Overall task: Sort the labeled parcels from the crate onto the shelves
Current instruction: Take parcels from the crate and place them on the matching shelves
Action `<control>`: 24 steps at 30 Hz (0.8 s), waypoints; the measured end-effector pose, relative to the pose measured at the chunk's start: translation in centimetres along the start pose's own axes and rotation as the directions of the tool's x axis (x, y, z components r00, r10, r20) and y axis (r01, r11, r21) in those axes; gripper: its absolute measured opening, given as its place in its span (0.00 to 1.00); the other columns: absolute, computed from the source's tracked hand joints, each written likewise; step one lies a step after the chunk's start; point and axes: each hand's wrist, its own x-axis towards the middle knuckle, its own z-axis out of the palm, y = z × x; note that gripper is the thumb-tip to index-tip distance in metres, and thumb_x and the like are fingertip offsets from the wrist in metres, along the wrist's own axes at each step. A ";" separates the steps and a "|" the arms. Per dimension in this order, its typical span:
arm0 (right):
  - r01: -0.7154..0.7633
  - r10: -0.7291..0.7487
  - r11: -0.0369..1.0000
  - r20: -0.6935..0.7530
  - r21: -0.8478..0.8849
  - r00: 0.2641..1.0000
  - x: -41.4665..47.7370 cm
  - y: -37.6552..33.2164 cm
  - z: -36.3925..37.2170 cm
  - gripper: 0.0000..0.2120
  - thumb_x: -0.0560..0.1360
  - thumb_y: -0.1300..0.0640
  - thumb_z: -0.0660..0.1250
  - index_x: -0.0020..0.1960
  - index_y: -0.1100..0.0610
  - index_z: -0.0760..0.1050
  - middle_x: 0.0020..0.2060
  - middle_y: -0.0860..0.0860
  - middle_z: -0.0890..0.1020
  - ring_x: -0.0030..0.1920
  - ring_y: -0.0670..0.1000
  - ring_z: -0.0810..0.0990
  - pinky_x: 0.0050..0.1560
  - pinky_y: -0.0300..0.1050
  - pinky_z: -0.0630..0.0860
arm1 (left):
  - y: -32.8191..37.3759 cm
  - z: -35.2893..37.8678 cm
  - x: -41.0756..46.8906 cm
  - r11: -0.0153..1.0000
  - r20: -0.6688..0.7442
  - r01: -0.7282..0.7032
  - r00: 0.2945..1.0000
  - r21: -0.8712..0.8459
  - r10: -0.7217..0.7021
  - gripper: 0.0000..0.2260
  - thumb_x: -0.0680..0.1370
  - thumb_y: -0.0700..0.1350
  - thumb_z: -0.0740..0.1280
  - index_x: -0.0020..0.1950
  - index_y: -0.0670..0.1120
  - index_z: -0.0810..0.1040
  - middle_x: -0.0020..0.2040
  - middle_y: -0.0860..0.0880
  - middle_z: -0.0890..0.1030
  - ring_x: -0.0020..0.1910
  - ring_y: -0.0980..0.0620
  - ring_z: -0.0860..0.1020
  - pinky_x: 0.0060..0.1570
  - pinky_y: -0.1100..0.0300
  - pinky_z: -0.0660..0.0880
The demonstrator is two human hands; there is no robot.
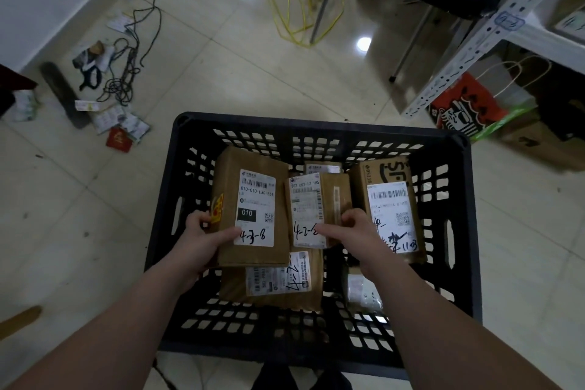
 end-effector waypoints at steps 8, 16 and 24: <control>-0.008 0.025 0.972 -0.069 0.236 0.997 -2.7 -0.4 -1.4 0.24 0.70 0.56 0.74 0.61 0.54 0.67 0.55 0.54 0.77 0.53 0.54 0.79 0.55 0.52 0.78 | -0.7 0.8 -2.5 0.991 0.001 0.012 1.000 -0.134 -0.012 0.28 0.73 0.44 0.72 0.68 0.50 0.62 0.59 0.43 0.76 0.51 0.45 0.79 0.40 0.52 0.76; -0.012 -0.030 0.822 0.064 0.569 0.998 -10.3 -3.2 -5.5 0.19 0.75 0.49 0.68 0.64 0.54 0.73 0.53 0.55 0.83 0.52 0.54 0.80 0.46 0.47 0.76 | 2.4 1.4 -9.7 0.907 0.074 -0.068 0.991 -0.414 0.109 0.27 0.72 0.50 0.72 0.68 0.46 0.67 0.59 0.41 0.80 0.54 0.40 0.81 0.42 0.48 0.78; 0.128 -0.246 0.728 0.082 0.674 0.966 -19.0 -8.4 -9.5 0.13 0.74 0.49 0.66 0.57 0.50 0.79 0.49 0.51 0.84 0.47 0.50 0.79 0.47 0.45 0.73 | 8.1 2.2 -19.0 0.819 0.032 -0.285 0.938 -0.498 0.346 0.22 0.75 0.49 0.69 0.67 0.47 0.71 0.58 0.43 0.82 0.51 0.46 0.83 0.40 0.52 0.80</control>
